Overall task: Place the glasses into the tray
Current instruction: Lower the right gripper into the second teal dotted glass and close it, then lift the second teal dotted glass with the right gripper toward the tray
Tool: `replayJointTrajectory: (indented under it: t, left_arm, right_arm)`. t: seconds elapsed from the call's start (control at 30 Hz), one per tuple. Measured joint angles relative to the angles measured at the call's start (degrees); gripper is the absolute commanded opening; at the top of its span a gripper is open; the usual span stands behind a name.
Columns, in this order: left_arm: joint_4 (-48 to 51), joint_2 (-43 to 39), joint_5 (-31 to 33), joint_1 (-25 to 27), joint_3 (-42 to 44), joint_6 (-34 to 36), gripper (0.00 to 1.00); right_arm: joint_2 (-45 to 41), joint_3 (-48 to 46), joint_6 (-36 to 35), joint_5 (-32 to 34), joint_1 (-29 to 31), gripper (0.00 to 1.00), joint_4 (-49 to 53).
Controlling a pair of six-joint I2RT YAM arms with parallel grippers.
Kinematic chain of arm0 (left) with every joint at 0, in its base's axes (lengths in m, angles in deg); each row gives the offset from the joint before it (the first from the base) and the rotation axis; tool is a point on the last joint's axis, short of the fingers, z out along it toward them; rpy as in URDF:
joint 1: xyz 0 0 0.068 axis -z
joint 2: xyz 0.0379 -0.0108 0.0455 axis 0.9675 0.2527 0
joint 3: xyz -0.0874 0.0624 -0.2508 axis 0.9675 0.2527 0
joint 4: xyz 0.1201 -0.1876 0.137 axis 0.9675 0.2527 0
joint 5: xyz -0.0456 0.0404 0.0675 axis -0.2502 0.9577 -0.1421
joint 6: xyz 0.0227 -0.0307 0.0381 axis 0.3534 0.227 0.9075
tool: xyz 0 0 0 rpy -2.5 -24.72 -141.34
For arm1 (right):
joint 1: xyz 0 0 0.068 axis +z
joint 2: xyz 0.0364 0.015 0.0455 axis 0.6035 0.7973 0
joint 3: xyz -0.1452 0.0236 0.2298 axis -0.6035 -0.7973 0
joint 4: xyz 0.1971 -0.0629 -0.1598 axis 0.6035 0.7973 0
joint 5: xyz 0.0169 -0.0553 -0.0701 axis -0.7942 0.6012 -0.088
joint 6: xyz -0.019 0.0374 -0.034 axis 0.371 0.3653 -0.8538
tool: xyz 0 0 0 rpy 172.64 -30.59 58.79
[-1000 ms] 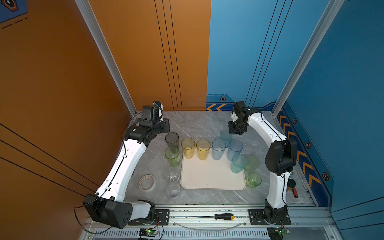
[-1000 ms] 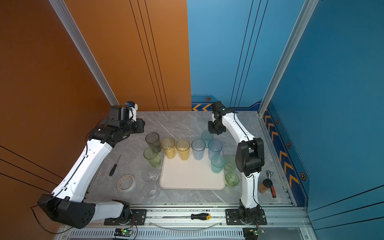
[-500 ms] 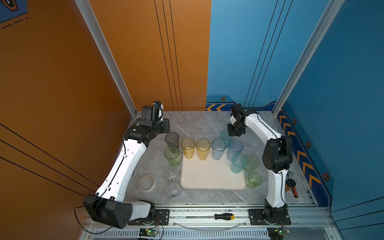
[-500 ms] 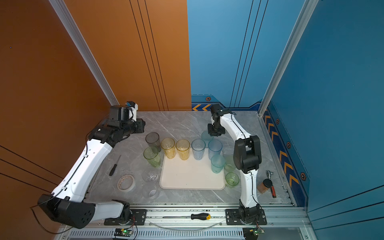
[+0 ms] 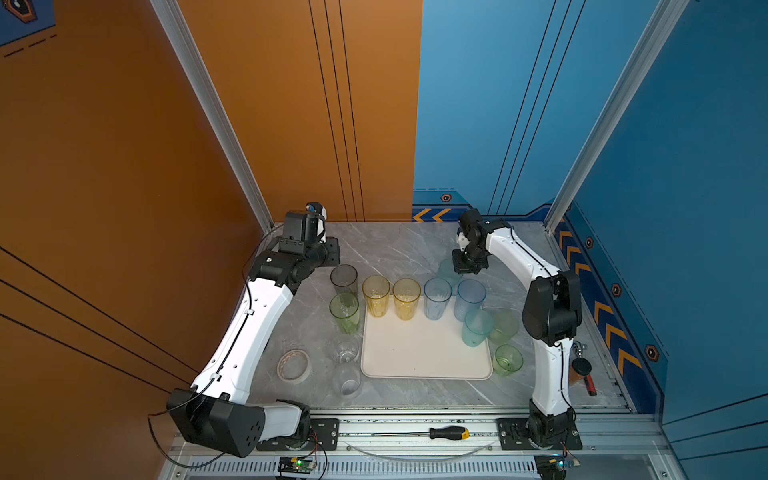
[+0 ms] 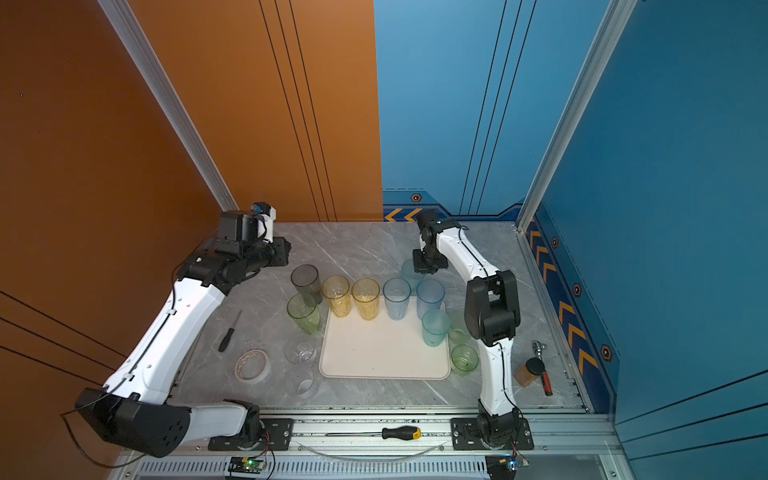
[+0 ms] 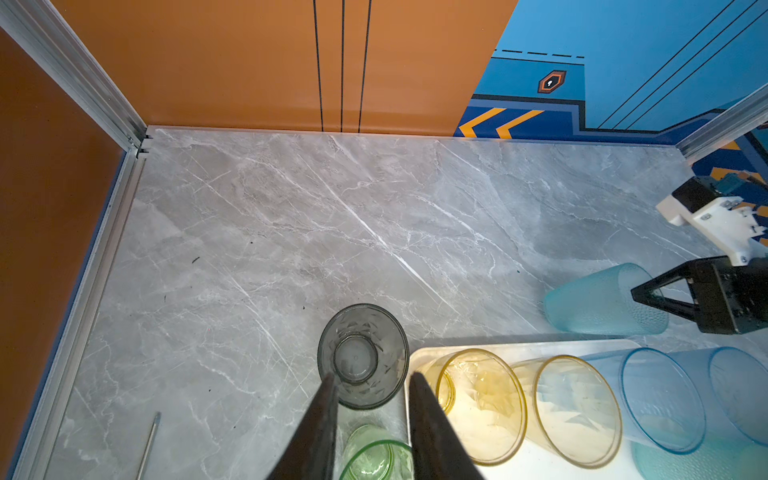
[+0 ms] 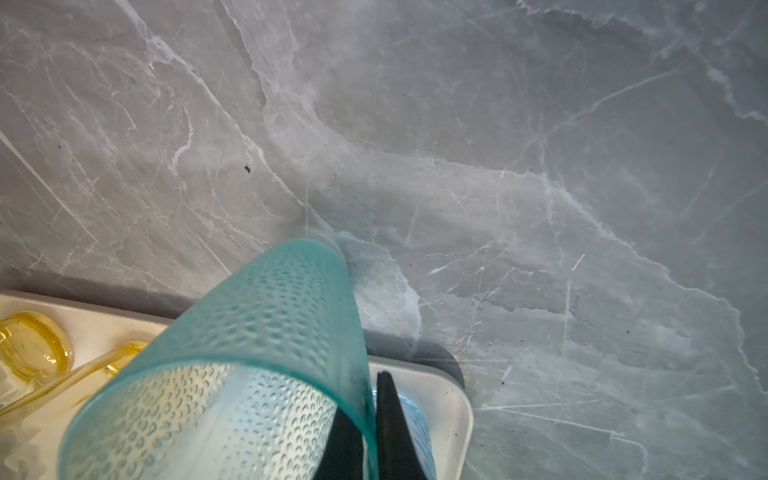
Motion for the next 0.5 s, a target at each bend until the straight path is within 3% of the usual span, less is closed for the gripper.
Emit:
replayJointTrajectory:
  t: [0.27,0.5]
  left_arm:
    - [-0.09,0.02,0.04,0.2,1.36,0.02,0.29]
    - [-0.02,1.07,1.57,2.84,2.23,0.24,0.29]
  right_arm:
    - [-1.33,0.11,0.02,1.84,0.35,0.0,-1.97]
    - [-10.49,0.17,-0.2,1.79,0.37,0.0,-7.15]
